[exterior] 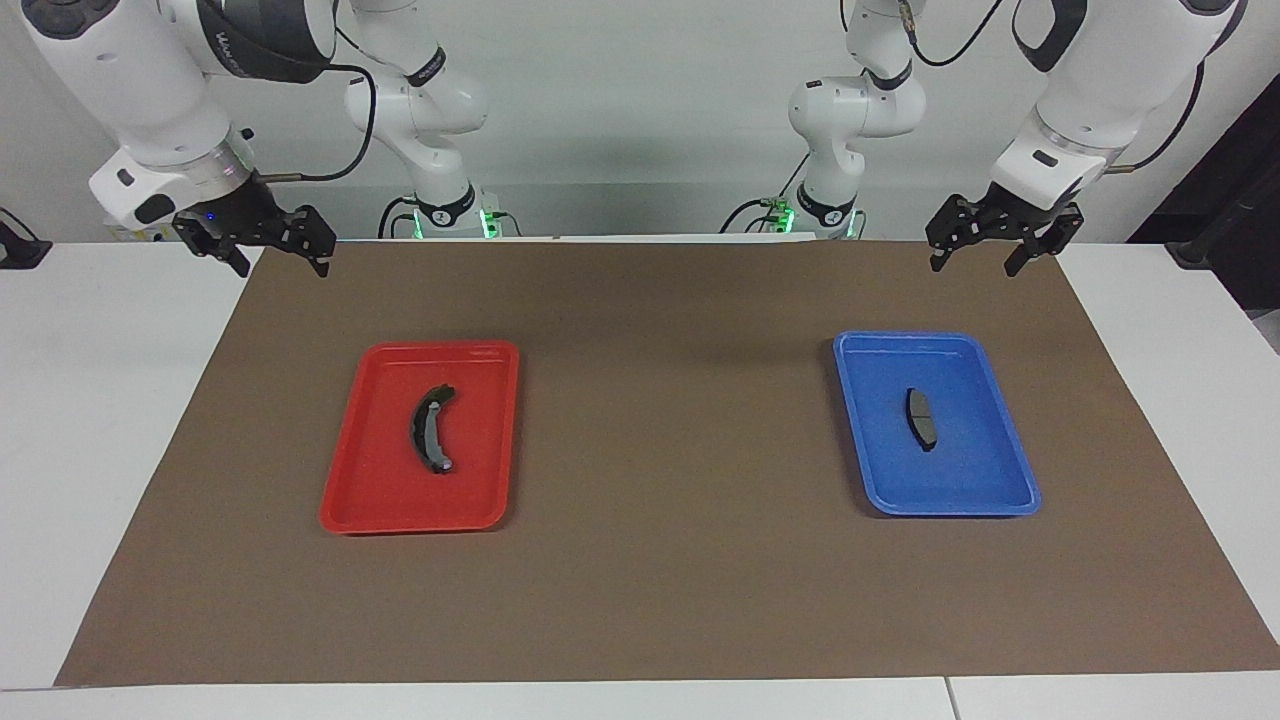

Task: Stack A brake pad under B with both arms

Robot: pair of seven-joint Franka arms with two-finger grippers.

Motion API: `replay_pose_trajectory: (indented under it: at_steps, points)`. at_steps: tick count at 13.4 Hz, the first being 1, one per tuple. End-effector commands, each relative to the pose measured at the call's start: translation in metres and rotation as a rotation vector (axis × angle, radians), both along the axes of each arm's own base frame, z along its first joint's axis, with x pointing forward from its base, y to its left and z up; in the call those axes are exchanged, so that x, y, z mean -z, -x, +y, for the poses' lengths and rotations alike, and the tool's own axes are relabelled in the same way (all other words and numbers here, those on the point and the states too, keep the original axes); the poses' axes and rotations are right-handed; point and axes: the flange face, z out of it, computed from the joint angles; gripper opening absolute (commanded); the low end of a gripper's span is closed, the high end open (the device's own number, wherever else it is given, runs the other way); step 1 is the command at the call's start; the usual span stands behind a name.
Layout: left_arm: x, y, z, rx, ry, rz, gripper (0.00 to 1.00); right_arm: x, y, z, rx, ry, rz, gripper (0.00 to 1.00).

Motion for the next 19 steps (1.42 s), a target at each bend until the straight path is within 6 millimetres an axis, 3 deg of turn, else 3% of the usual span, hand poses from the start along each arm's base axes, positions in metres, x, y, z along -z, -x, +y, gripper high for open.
replay_pose_trajectory:
  at_steps: [1,9,12,16,19]
  points:
    - [-0.008,0.006,0.002,-0.006,-0.009,0.007,1.0,-0.001,0.006,-0.004,-0.026,-0.004,0.005,1.0]
    - [-0.007,0.004,0.007,-0.013,-0.007,0.0,1.0,0.002,0.002,0.003,-0.033,0.0,-0.021,1.0]
    - [0.008,0.005,0.016,-0.028,-0.007,0.001,1.0,0.031,-0.009,0.01,-0.046,0.002,-0.033,1.0]
    - [0.085,0.003,0.04,0.052,0.002,-0.08,1.0,0.092,-0.016,0.032,0.008,0.001,-0.037,1.0]
    - [0.169,0.004,0.043,0.048,0.002,-0.16,1.0,0.136,-0.019,0.046,-0.005,0.0,-0.054,1.0]
